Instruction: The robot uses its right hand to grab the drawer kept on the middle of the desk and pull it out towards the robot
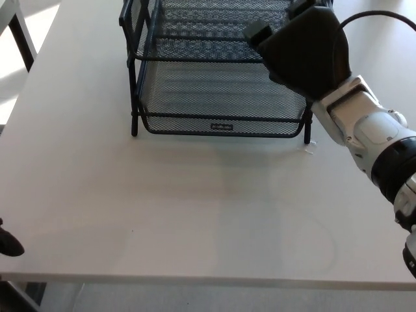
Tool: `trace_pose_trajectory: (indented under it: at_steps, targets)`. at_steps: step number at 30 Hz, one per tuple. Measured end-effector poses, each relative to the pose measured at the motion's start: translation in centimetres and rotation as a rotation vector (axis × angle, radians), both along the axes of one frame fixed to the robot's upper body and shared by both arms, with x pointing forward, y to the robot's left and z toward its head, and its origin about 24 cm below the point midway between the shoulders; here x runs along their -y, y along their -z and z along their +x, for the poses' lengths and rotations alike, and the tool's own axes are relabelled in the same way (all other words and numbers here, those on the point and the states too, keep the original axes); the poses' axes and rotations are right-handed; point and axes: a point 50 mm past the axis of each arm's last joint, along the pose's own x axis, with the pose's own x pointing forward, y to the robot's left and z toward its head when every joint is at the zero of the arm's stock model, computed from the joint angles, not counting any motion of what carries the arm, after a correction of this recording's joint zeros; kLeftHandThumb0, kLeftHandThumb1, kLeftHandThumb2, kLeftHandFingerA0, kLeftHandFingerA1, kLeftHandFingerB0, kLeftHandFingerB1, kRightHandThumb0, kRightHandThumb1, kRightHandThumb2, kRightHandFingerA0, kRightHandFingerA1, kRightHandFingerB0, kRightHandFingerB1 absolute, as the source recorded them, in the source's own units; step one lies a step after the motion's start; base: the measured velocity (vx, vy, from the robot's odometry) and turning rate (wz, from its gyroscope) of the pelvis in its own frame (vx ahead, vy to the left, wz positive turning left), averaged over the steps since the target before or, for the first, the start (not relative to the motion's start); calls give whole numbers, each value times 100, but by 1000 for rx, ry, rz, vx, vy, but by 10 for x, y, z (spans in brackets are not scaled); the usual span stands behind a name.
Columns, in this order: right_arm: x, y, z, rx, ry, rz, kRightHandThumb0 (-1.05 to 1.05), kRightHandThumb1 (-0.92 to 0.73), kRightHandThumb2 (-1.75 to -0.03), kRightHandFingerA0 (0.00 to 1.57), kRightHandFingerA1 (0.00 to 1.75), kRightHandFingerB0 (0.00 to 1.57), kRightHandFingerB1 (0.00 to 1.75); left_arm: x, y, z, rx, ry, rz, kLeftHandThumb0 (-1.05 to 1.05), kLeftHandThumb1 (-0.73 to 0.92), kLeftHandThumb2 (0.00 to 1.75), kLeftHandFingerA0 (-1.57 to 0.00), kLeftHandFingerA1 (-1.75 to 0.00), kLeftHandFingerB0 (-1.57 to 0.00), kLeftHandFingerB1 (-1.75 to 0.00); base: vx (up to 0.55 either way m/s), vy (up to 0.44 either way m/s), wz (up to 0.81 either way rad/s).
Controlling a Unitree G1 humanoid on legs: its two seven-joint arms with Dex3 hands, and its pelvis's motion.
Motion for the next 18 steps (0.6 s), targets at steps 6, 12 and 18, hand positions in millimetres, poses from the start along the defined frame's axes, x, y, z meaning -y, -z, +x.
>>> trace_pose_trajectory:
  at_steps: [6,12,18]
  targets:
    - [0,0,-3,36,-50,16,-55,-54,-57,103,118,97,67,-1,1,0,-4,1,0,-28,57,56,-82,-93,-81,-62,0,0,0]
    - [0,-1,-4,53,-69,27,-55,-54,-57,104,113,97,65,-1,2,-1,-9,-1,-1,-27,57,57,-81,-89,-80,-60,0,0,0]
    - [1,-1,-4,58,-77,30,-55,-52,-56,106,111,99,62,-2,4,-3,-19,-5,-1,-26,57,57,-81,-89,-81,-60,0,0,0]
